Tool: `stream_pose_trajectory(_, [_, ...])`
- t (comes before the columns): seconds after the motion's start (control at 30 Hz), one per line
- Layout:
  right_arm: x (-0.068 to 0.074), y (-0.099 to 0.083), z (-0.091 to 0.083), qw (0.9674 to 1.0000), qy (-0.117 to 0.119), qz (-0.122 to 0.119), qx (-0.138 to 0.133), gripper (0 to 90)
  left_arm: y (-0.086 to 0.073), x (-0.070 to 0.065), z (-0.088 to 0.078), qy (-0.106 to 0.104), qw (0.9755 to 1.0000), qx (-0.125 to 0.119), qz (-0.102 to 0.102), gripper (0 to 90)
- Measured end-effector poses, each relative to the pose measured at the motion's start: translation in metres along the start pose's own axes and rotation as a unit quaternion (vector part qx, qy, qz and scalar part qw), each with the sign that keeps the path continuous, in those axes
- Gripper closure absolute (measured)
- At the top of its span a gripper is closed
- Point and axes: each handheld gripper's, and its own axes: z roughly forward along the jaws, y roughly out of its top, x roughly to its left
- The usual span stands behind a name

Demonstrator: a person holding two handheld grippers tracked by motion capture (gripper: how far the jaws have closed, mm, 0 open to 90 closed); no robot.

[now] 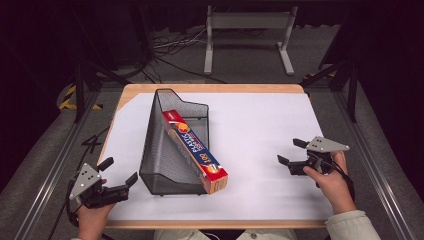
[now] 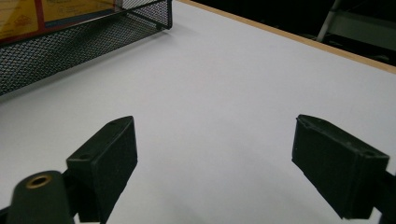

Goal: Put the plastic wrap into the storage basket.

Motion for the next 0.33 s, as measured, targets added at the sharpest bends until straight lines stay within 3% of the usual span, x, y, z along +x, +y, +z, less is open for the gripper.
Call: stream_pose_trajectory(0.33, [-0.003,-0.016,-0.002,0.9996,0.010,0.027,0.002,10.5,0.000,-0.001,-0.001,-0.004,1.0000,0.001,0.002,4.7])
